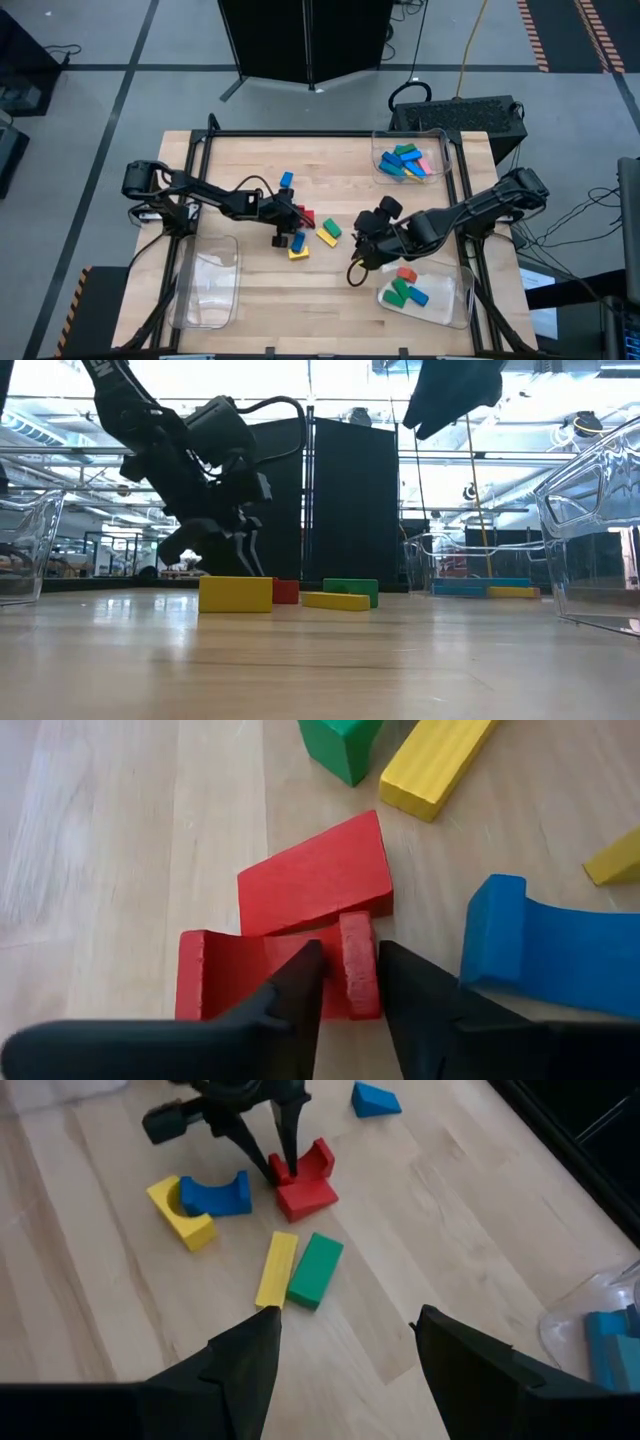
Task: Sort blocks by size
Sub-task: Put the green arch block into the bottom left transparent bin
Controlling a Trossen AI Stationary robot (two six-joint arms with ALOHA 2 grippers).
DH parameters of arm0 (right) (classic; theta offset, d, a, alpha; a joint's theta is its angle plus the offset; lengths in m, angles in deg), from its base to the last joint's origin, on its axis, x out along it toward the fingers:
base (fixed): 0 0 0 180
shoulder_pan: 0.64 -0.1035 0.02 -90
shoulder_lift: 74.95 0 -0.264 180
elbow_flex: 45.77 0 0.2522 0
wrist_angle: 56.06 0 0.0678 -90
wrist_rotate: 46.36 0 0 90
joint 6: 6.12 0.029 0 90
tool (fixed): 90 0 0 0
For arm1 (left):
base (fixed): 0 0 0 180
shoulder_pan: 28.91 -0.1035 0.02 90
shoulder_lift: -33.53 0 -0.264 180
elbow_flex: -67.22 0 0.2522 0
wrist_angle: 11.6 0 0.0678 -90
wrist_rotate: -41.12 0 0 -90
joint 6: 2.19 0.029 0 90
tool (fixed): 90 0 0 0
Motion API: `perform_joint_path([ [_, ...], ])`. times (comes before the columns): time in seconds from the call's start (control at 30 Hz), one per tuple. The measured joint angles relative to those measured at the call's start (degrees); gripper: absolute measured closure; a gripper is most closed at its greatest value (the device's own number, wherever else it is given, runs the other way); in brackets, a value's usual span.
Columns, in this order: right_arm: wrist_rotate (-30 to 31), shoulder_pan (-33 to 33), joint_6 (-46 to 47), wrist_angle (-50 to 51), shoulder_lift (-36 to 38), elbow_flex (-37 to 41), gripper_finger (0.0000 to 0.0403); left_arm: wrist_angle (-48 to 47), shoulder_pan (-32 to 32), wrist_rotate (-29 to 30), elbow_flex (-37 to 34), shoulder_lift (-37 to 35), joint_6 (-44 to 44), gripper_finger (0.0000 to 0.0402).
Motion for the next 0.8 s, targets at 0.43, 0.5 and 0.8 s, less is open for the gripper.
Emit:
perform_joint_path([
  [0.43, -1.6, 7.8, -8.7, -18.4, -9.6, 4.9, 0.0177, 0.0, 0.0, 0.1, 0.0, 0.0, -0.4, 0.0318],
  [0.5, -3.4, 9.3, -10.4, -20.9, -11.3, 5.8, 0.0177, 0.0, 0.0, 0.1, 0.0, 0.0, -0.4, 0.0318],
  [0.8, -12.4, 15.0, -5.7, -24.9, -16.2, 8.8, 0.0176, 0.0, 0.0, 0.5, 0.0, 0.0, -1.7, 0.0316],
])
